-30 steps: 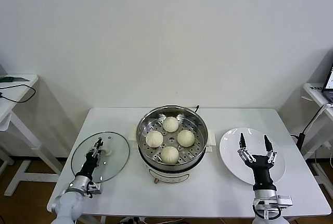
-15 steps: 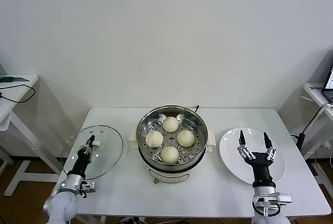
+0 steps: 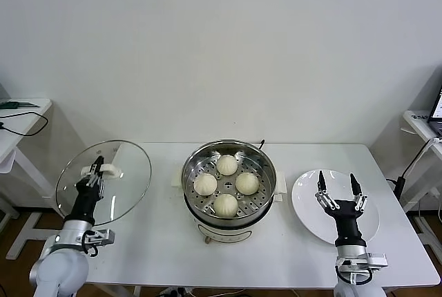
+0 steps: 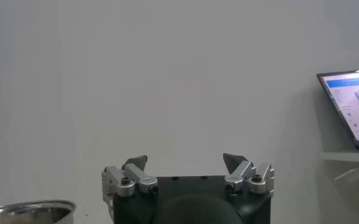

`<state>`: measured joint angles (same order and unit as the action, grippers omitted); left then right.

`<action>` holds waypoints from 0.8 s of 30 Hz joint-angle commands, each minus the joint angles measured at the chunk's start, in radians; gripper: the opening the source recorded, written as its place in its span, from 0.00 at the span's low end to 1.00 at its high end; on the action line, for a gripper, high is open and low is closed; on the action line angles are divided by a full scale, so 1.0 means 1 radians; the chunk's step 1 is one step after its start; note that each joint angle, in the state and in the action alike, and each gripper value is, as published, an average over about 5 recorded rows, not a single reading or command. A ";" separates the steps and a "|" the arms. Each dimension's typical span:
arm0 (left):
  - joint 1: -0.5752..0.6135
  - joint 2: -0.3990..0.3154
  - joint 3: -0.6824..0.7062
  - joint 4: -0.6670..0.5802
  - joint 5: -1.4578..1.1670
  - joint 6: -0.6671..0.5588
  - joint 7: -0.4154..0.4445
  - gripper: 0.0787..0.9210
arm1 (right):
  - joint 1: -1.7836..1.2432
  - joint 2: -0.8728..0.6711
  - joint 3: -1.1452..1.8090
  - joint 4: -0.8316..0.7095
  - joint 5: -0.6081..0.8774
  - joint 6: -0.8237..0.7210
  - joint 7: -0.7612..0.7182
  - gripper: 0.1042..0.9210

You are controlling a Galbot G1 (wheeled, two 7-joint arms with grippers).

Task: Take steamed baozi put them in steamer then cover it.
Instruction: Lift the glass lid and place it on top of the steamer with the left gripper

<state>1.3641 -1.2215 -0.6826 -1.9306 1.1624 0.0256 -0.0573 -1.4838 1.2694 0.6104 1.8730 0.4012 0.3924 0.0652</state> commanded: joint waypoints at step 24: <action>-0.494 0.263 1.014 -0.227 -0.343 0.705 -0.074 0.13 | -0.017 0.040 0.044 -0.002 -0.033 0.003 0.001 0.88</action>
<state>1.0794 -0.9552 0.0277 -2.1568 0.9132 0.5525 -0.0794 -1.4994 1.3049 0.6498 1.8701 0.3721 0.3963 0.0656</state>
